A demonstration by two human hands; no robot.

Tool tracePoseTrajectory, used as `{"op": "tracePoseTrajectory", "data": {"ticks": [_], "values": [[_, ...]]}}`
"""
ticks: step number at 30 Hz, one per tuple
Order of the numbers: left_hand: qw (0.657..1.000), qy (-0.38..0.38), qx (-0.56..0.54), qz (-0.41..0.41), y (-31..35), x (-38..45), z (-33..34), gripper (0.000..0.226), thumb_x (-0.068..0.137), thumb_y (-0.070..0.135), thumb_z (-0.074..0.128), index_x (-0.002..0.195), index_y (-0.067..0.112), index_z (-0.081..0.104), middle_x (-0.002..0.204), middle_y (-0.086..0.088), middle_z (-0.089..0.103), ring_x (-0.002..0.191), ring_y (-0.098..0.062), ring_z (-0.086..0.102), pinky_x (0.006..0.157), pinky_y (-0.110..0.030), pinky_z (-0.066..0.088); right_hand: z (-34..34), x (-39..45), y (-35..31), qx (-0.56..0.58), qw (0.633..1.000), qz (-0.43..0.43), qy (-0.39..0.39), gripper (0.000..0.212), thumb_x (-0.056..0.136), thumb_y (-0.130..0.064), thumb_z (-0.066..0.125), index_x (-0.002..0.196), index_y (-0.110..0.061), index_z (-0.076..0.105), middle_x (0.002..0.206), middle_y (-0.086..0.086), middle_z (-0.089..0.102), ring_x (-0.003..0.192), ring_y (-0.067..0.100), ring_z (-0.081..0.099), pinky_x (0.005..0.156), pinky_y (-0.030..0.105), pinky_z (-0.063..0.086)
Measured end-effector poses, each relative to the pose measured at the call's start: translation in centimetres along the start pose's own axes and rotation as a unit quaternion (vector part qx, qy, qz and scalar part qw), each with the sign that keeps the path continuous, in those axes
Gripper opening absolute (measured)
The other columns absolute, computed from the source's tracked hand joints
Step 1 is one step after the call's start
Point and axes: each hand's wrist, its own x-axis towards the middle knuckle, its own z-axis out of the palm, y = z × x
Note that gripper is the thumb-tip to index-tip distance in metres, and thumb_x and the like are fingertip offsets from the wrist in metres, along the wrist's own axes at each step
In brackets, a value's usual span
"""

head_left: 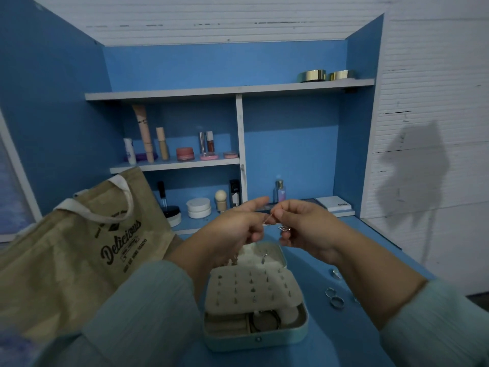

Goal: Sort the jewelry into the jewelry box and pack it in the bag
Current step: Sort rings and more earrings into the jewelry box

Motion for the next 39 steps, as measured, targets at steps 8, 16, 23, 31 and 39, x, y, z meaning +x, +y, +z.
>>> {"op": "tracePoseTrajectory", "data": {"ticks": [8, 16, 23, 31, 39], "values": [[0.999, -0.007, -0.030, 0.014, -0.1, 0.0, -1.1, 0.066, 0.083, -0.015, 0.026, 0.141, 0.016, 0.036, 0.118, -0.010, 0.056, 0.050, -0.009, 0.032, 0.051, -0.019, 0.030, 1.0, 1.0, 0.7, 0.090, 0.995, 0.012, -0.029, 0.019, 0.098, -0.015, 0.043, 0.083, -0.015, 0.055, 0.074, 0.004, 0.061, 0.046, 0.007, 0.043, 0.051, 0.022, 0.044], [0.997, 0.038, -0.034, 0.060, -0.6, 0.2, -1.6, 0.054, 0.089, -0.012, 0.039, 0.130, 0.022, 0.045, 0.096, 0.001, 0.060, 0.051, -0.006, 0.040, 0.057, -0.019, 0.035, 1.2, 0.9, 0.9, 0.162, 0.986, -0.016, -0.035, 0.018, 0.095, -0.009, 0.045, 0.089, -0.020, 0.059, 0.063, -0.003, 0.051, 0.058, 0.010, 0.041, 0.055, 0.024, 0.036], [0.981, 0.127, 0.072, 0.131, -1.1, 0.8, -1.8, 0.054, 0.086, -0.005, 0.051, 0.130, 0.026, 0.047, 0.091, 0.007, 0.052, 0.059, -0.005, 0.044, 0.057, -0.017, 0.041, 1.2, 0.6, 0.7, 0.133, 0.991, -0.022, -0.020, 0.022, 0.092, -0.007, 0.047, 0.093, -0.022, 0.063, 0.061, -0.006, 0.054, 0.066, 0.010, 0.044, 0.067, 0.028, 0.034], [0.956, 0.214, 0.035, 0.199, -0.2, 0.8, -1.0, 0.040, 0.087, 0.000, 0.053, 0.112, 0.031, 0.051, 0.086, 0.009, 0.053, 0.070, -0.009, 0.051, 0.064, -0.018, 0.046, 1.7, 0.1, 0.5, -0.090, 0.996, -0.015, 0.005, 0.011, 0.086, -0.016, 0.057, 0.085, -0.020, 0.067, 0.069, -0.004, 0.057, 0.074, 0.013, 0.047, 0.073, 0.030, 0.035], [0.957, 0.190, 0.045, 0.216, -0.1, 0.6, -0.3, 0.034, 0.088, 0.005, 0.056, 0.109, 0.032, 0.051, 0.088, 0.009, 0.055, 0.069, -0.005, 0.053, 0.067, -0.016, 0.044, 1.9, -0.6, -0.4, -0.164, 0.986, 0.009, -0.028, 0.016, 0.087, -0.029, 0.053, 0.075, -0.024, 0.063, 0.078, -0.007, 0.067, 0.080, 0.013, 0.049, 0.078, 0.033, 0.033]]}}
